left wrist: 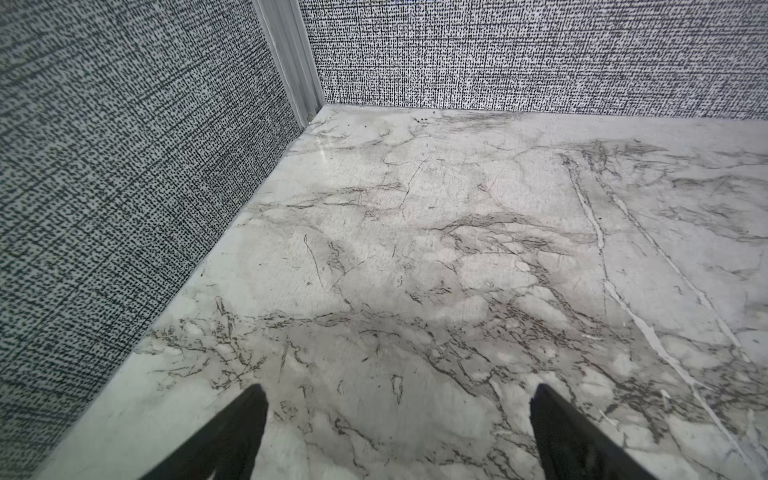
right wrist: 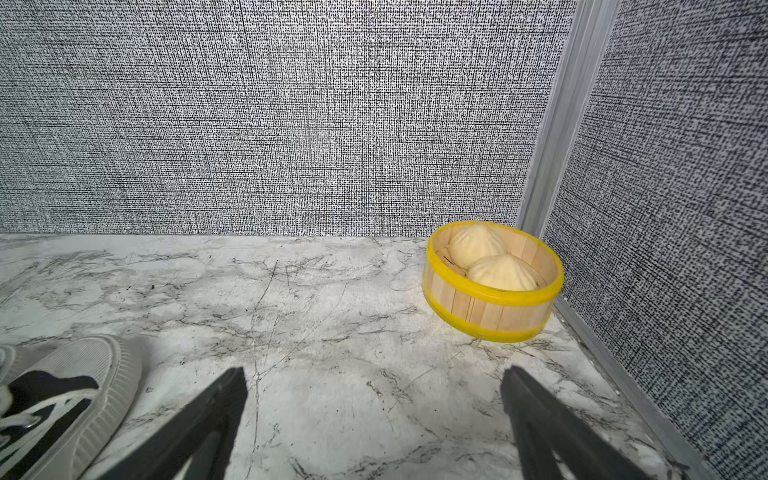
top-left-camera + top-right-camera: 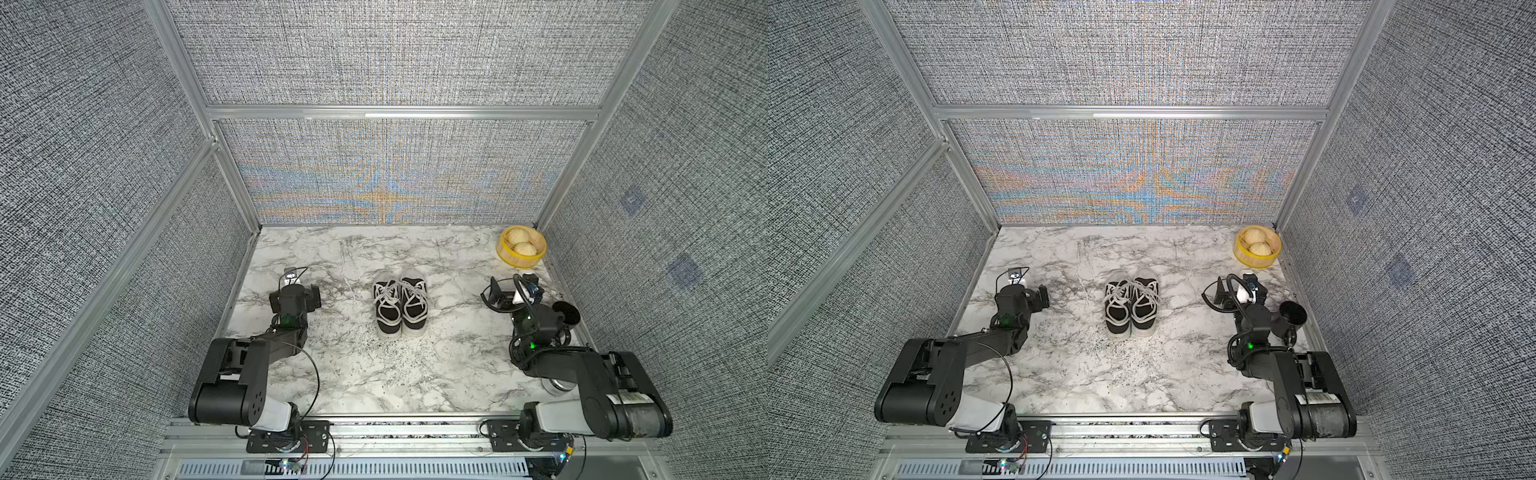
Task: Remove the insole from the shoe
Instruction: Pick up the shoe from the center of the board.
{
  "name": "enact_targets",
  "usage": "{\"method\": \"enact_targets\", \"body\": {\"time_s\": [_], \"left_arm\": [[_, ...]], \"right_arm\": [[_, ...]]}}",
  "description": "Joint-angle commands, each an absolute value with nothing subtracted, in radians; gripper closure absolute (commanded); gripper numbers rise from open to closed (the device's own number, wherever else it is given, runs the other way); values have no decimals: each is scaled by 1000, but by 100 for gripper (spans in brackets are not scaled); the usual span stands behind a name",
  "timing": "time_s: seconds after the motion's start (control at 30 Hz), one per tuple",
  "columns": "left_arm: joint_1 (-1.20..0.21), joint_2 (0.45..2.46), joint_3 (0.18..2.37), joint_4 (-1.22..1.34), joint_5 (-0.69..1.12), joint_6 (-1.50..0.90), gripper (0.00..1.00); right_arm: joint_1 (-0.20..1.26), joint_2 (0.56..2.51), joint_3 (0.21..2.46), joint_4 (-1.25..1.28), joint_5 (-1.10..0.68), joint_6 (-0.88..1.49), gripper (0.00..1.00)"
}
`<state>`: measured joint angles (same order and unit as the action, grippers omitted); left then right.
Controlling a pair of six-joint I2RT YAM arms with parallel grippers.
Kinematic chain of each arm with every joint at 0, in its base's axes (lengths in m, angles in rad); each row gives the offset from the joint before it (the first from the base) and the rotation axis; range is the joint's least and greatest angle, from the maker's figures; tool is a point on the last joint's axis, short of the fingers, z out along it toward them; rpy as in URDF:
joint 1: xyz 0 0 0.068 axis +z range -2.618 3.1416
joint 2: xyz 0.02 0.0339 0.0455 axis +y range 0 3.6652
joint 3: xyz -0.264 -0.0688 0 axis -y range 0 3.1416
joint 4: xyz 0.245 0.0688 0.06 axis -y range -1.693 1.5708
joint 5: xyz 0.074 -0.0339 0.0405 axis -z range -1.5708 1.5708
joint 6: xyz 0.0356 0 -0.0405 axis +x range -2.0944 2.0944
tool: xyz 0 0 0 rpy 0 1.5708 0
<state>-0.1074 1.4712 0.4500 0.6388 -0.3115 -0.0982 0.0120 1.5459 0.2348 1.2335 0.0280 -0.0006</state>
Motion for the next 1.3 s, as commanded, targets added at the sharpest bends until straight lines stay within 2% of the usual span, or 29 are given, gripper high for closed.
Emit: {"method": "enact_targets", "body": {"time_s": [0.0,0.63,0.7,0.83,0.97,1.03,1.13,1.27], "left_arm": [[-107,1469,454,645,-307,-98,0],[-107,1465,450,649,-308,-98,0],[-107,1444,448,650,-303,-93,0],[-107,1322,524,428,-280,-81,0],[-107,1217,601,229,-265,-171,0],[-107,1195,645,120,-204,-274,0],[-110,1226,741,-73,-8,-403,1],[-178,1283,812,-247,114,-557,6]], "right_arm": [[14,1531,215,1282,15,-23,2],[12,1507,209,1283,35,-11,2],[16,1423,229,1183,27,-20,2],[20,1253,261,991,26,-1,2],[21,1151,320,811,11,185,3],[27,1151,412,634,-42,286,6],[86,1195,557,377,-83,390,8],[197,1296,744,88,-121,456,9]]}}
